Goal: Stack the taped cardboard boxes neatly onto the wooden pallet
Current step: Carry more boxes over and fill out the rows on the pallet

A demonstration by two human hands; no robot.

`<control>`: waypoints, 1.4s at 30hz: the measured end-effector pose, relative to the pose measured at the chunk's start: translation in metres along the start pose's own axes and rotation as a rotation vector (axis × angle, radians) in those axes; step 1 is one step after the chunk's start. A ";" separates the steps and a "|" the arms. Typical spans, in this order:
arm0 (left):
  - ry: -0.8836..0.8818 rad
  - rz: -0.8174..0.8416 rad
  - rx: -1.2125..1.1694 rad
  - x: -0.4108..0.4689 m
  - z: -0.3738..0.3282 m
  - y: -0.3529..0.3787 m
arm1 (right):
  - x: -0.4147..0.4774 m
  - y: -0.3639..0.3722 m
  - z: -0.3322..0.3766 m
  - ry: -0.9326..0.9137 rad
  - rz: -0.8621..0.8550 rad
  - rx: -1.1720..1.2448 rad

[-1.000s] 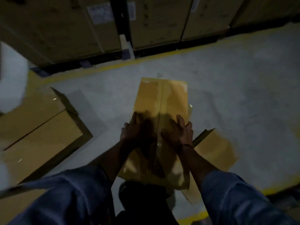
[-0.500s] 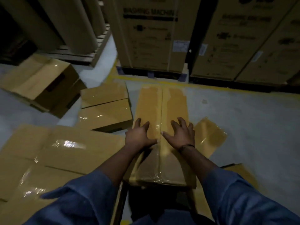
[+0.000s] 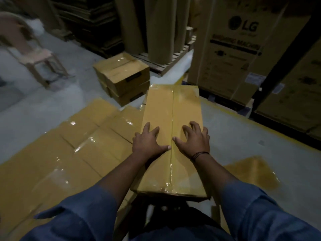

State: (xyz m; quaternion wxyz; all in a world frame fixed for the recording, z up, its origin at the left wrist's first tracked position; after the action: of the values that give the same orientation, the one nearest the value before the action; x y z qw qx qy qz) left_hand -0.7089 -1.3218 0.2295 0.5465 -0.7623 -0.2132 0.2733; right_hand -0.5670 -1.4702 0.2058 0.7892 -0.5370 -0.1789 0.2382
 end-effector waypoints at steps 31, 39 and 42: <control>-1.016 -0.212 -0.207 -0.439 0.288 0.017 | -0.312 0.142 0.335 -0.969 0.447 0.014; -1.000 -0.191 -0.223 -0.529 0.396 0.013 | -0.419 0.185 0.418 -0.931 0.436 0.014; -0.985 -0.173 -0.209 -0.551 0.430 0.018 | -0.446 0.197 0.440 -0.909 0.436 -0.008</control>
State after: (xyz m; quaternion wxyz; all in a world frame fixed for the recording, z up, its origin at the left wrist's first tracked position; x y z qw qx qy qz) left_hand -1.4059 -1.3629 0.2046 0.3228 -0.5731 -0.5340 0.5313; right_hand -1.2067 -1.3266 0.1680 0.5614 -0.4072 -0.3891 0.6064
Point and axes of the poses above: each hand's wrist, its own x-axis towards the middle knuckle, its own y-axis out of the palm, z = x × y, the point moved 3 cm from there along x, towards the middle knuckle, and after that the axes turned 1 degree about -z, right-handed, at the moved point
